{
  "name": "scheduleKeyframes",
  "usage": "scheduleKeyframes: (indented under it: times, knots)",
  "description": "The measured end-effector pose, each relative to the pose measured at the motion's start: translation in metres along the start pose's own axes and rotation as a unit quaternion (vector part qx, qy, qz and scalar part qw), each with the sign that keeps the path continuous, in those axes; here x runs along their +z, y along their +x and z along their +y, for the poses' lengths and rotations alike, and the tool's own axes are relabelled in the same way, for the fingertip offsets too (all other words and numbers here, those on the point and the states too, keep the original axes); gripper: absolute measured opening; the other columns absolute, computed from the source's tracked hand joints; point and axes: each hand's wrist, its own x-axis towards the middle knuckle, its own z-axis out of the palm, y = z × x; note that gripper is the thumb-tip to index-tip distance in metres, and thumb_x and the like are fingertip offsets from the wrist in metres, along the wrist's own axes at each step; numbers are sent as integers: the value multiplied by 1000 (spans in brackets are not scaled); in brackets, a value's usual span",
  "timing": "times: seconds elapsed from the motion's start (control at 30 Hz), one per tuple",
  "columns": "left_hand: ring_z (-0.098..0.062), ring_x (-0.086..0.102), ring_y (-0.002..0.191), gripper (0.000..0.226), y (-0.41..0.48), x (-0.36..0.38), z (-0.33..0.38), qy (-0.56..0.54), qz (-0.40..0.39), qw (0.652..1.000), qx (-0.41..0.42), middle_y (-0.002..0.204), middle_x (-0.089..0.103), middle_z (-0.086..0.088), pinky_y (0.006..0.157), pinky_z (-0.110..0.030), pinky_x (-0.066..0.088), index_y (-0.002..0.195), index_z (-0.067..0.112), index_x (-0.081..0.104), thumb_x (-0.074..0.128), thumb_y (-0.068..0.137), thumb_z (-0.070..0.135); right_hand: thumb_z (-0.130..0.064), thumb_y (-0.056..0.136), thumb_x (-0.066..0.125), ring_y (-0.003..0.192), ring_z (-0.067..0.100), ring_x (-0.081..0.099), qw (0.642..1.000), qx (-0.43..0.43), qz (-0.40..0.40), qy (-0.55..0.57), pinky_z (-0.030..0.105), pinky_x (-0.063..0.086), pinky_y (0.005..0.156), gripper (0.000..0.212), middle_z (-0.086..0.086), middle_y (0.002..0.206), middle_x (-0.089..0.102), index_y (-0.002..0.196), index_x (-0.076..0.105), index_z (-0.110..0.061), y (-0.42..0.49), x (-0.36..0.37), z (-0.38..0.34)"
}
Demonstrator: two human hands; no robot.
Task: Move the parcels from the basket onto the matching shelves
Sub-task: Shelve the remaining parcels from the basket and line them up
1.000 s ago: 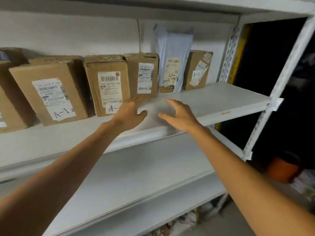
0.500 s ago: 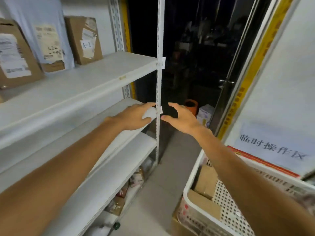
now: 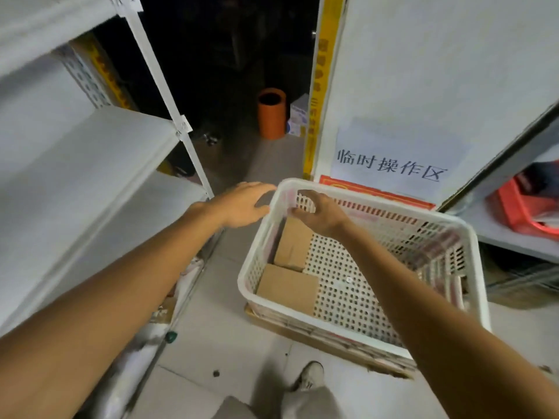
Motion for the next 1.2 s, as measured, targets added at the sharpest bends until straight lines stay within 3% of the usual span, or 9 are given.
scheduleKeyframes:
  times: [0.23,0.37,0.53,0.6,0.73,0.83,1.0,1.1,1.2]
  knots:
    - [-26,40,133,57,35,65,12,-59,-58,996,-29,150,37,-6,105,-38,37,147,21,31,54,94,24,-41,92,59,138,28,36,997,54,-32,38,44,30,114,56,6,149,42,142,45,-22,10,8,68]
    - [-23,45,128,56,67,103,-1,-65,-82,994,-28,146,42,-7,98,-28,36,145,20,34,55,93,27,-48,93,55,138,27,37,990,113,-78,32,38,32,112,63,7,151,38,146,38,-21,23,28,99]
    - [-21,48,124,49,108,153,-26,-90,-125,987,-36,142,45,-2,100,-35,43,140,27,39,53,94,34,-50,92,55,102,23,62,977,188,-96,36,28,43,80,65,12,139,52,147,35,-21,47,49,133]
    - [-21,47,123,49,120,169,-37,-101,-128,986,-43,141,46,-2,98,-32,42,140,27,40,53,94,35,-48,93,55,87,17,61,974,205,-83,43,26,40,74,61,12,131,57,145,37,-22,59,57,145]
    - [-20,47,123,48,142,215,-65,-141,-118,980,-74,141,46,-1,92,-24,36,140,30,40,54,94,32,-46,94,54,90,19,62,967,228,-92,64,23,40,72,57,10,128,58,144,39,-24,87,87,175]
    - [-22,39,131,51,152,251,-81,-120,-139,980,-81,148,37,-1,97,-27,33,142,30,36,53,94,32,-44,94,54,69,5,56,961,239,-111,78,20,40,54,54,7,124,60,143,39,-26,106,114,198]
    - [-20,21,136,56,169,295,-91,-46,-69,996,-22,147,35,-4,112,-37,20,143,20,35,55,91,23,-41,93,57,87,15,62,946,267,-118,141,21,46,63,58,6,147,42,145,35,-28,135,153,239]
    - [-23,24,136,49,178,317,-86,-71,-30,993,-95,145,31,-2,109,-39,26,134,23,42,57,88,17,-33,92,62,89,14,61,928,286,-87,223,9,43,48,63,7,149,40,147,32,-27,143,167,259]
    - [-32,13,141,66,177,336,-77,-72,-79,983,-149,151,9,-4,113,-47,26,142,30,32,61,83,20,-32,91,64,113,18,56,912,301,-56,274,10,45,60,70,6,148,42,150,27,-28,144,175,273]
